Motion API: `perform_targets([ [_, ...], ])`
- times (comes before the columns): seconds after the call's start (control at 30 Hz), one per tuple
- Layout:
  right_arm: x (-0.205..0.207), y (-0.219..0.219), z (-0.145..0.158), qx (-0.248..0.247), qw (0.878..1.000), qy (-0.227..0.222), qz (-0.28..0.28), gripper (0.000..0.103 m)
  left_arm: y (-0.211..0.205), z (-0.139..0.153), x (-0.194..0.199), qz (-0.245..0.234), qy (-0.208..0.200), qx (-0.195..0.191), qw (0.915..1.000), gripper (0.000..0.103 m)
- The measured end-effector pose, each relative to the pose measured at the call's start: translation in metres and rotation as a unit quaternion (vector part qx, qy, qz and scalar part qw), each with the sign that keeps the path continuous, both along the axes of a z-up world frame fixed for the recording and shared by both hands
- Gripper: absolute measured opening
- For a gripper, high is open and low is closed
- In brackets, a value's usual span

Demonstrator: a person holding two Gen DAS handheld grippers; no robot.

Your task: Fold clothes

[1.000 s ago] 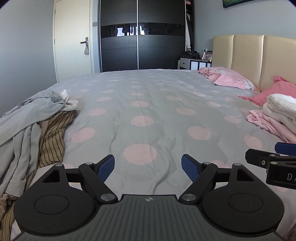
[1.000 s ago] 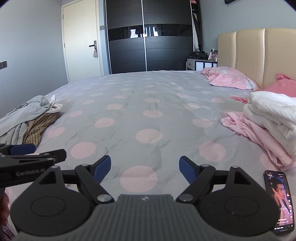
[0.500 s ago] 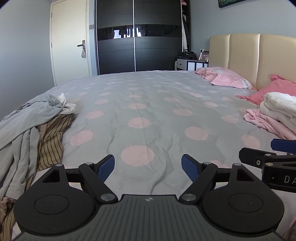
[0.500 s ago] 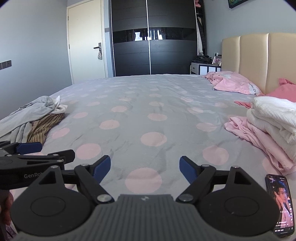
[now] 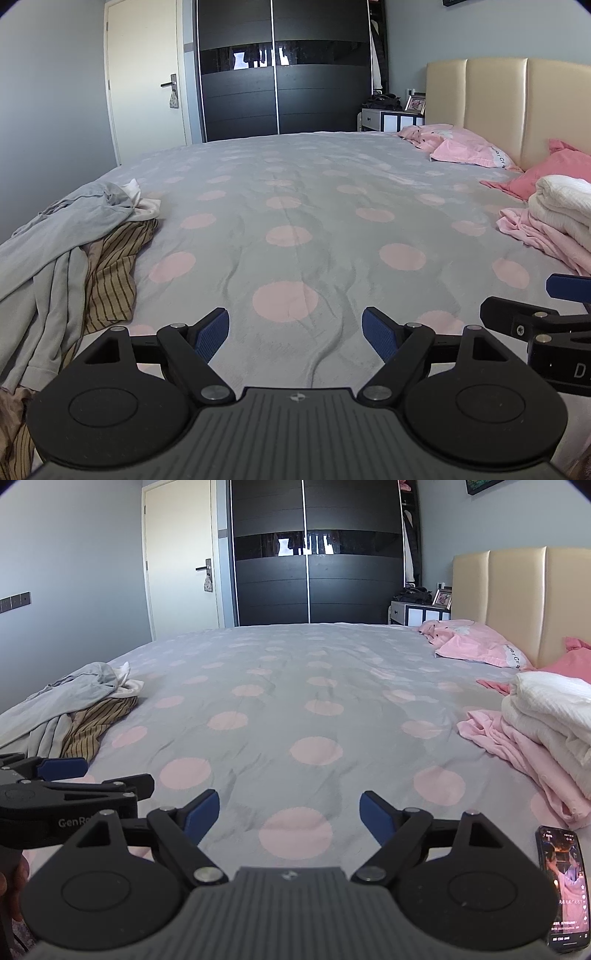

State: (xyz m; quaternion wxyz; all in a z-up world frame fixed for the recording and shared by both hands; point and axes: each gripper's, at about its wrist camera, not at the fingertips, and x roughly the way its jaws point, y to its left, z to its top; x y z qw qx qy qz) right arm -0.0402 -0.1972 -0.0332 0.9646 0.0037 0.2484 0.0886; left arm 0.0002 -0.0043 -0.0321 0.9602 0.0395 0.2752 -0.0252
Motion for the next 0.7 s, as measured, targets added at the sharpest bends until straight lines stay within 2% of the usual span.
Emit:
perform_targets([
  [0.7, -0.0026, 0.0069, -0.0005, -0.014, 1.0, -0.01, 0.001, 0.091, 0.0031, 0.0011, -0.0031, 0.002, 0.001, -0.005, 1.0, 0.079],
])
